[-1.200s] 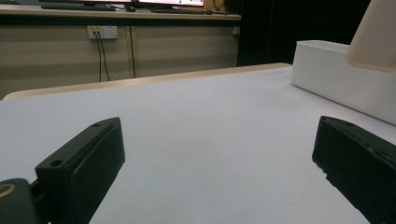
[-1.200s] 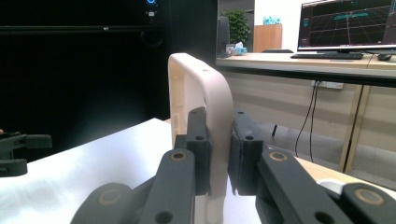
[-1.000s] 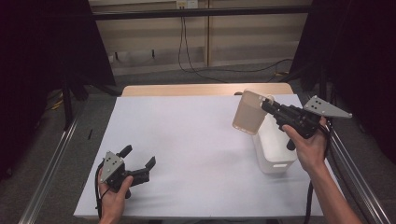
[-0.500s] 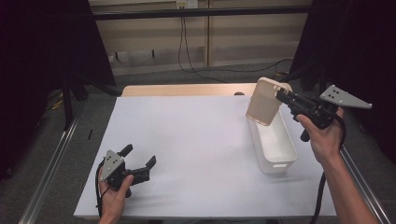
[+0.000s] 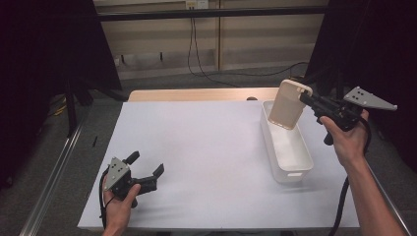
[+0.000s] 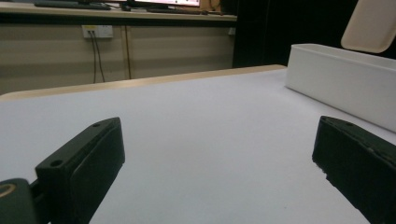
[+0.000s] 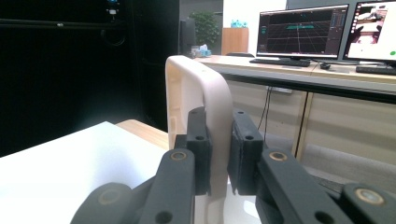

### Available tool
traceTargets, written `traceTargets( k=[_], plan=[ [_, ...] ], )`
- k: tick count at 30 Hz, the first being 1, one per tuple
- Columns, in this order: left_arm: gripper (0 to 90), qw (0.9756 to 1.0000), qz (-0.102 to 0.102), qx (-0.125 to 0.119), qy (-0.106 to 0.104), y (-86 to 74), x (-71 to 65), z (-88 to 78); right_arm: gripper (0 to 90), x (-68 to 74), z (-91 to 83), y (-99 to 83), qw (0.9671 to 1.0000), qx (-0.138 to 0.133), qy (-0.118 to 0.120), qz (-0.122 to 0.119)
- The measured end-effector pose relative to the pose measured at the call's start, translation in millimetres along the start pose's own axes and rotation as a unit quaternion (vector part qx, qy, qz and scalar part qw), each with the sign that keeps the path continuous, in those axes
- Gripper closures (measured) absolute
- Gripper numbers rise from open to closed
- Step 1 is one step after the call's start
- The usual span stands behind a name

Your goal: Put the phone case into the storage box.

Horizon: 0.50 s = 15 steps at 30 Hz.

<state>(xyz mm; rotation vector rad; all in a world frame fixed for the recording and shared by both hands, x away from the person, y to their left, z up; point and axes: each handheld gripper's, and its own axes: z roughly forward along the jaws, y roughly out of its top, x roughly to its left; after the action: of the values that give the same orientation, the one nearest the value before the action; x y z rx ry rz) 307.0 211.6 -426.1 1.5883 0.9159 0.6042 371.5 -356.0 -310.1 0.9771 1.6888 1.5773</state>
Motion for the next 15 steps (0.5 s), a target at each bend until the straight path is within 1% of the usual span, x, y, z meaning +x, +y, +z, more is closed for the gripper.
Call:
traceTargets(
  k=[1,2,7,9,11,13,15],
  plan=[
    [1.8,1.0000,0.001,-0.001,-0.003,0.5,-0.2,0.1,80.9,-1.5,0.7,-0.8,1.0000,0.002,0.000,-0.002],
    [1.8,0.9999,0.002,-0.002,-0.013,0.6,0.2,-0.1,80.9,-3.5,2.0,-2.3,1.0000,0.004,-0.002,0.001],
    [1.4,0.9999,0.008,0.000,-0.012,0.4,-1.0,0.6,80.9,-10.6,7.9,-9.9,0.9999,0.012,-0.004,0.000],
    [1.4,0.9998,0.016,0.001,-0.013,0.8,-0.8,0.9,80.9,-12.2,9.9,-12.7,0.9999,0.014,-0.004,0.002],
    [1.4,0.9999,0.013,0.000,-0.012,0.8,-0.8,2.2,80.9,-13.9,12.0,-15.7,0.9999,0.016,-0.003,0.002],
    [1.8,0.9997,0.019,0.004,-0.012,0.8,0.2,2.9,80.9,-15.8,14.2,-18.3,0.9998,0.019,-0.003,0.002],
    [1.9,0.9997,0.019,0.004,-0.011,0.7,0.4,3.5,80.9,-18.1,16.3,-20.5,0.9998,0.021,-0.003,0.001]
  ],
)
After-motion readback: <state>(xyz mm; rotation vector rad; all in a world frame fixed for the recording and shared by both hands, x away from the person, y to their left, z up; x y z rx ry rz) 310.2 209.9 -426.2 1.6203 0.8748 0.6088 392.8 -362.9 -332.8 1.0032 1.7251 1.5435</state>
